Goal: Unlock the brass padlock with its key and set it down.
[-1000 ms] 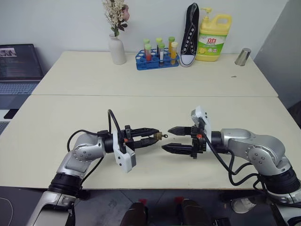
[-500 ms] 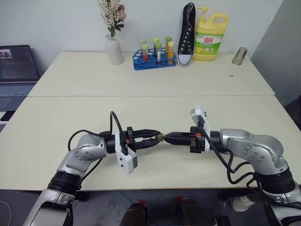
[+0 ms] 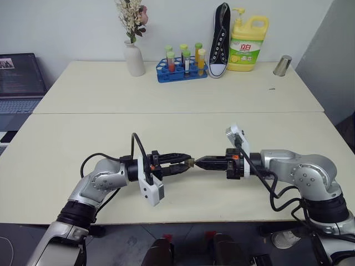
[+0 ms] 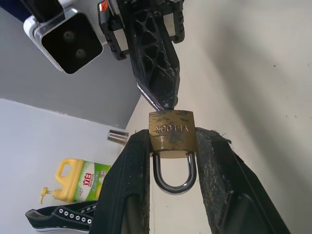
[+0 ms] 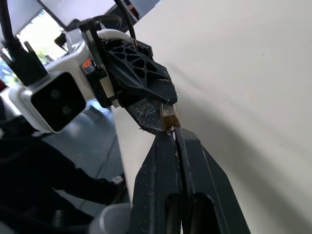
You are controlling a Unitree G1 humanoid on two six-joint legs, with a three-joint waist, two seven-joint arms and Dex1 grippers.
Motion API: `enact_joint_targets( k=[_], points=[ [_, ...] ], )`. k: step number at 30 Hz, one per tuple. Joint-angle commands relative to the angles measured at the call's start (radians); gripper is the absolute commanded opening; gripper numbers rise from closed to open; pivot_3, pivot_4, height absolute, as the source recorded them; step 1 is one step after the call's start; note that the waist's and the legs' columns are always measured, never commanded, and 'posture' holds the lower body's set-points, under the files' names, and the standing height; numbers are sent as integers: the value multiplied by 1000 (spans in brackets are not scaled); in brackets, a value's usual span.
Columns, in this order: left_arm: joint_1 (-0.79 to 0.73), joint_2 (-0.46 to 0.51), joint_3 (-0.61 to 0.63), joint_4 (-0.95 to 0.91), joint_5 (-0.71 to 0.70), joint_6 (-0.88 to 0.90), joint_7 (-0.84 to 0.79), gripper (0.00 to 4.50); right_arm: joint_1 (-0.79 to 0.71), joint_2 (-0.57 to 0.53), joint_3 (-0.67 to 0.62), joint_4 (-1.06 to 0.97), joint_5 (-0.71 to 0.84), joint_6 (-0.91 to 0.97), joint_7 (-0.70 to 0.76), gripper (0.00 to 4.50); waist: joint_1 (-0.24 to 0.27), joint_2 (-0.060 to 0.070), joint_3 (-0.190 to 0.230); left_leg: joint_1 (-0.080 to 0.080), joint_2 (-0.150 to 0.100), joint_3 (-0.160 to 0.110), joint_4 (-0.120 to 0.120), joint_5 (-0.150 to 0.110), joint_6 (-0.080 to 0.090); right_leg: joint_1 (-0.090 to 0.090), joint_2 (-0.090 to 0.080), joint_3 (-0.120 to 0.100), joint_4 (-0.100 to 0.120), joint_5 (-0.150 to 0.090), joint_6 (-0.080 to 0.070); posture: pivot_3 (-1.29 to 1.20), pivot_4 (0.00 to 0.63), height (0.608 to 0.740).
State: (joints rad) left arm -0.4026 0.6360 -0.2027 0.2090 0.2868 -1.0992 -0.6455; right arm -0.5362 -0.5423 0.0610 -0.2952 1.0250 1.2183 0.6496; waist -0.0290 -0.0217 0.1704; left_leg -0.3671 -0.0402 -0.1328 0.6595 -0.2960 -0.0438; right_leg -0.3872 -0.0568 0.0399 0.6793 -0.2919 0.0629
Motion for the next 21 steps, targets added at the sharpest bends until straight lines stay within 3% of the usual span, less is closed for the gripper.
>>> enact_joint_targets(
  k=[1,9,21],
  points=[
    [-32,3,27,6,76,-75,70,972,-68,29,-72,80,131,144,-27,0,0,0,0,0,0,0,0,0,0,0,0,0,0,0,0,0,150,740],
    [-50,-7,58,37,233,-148,214,972,-208,115,-183,334,221,392,-139,0,0,1,0,0,0,0,-1,0,0,-1,0,0,0,0,0,0,150,740],
    [-40,8,35,36,285,-129,307,972,-213,140,-190,276,243,382,-170,0,-1,1,0,-3,0,0,-1,0,0,-3,-1,0,0,0,0,0,150,740]
  ],
)
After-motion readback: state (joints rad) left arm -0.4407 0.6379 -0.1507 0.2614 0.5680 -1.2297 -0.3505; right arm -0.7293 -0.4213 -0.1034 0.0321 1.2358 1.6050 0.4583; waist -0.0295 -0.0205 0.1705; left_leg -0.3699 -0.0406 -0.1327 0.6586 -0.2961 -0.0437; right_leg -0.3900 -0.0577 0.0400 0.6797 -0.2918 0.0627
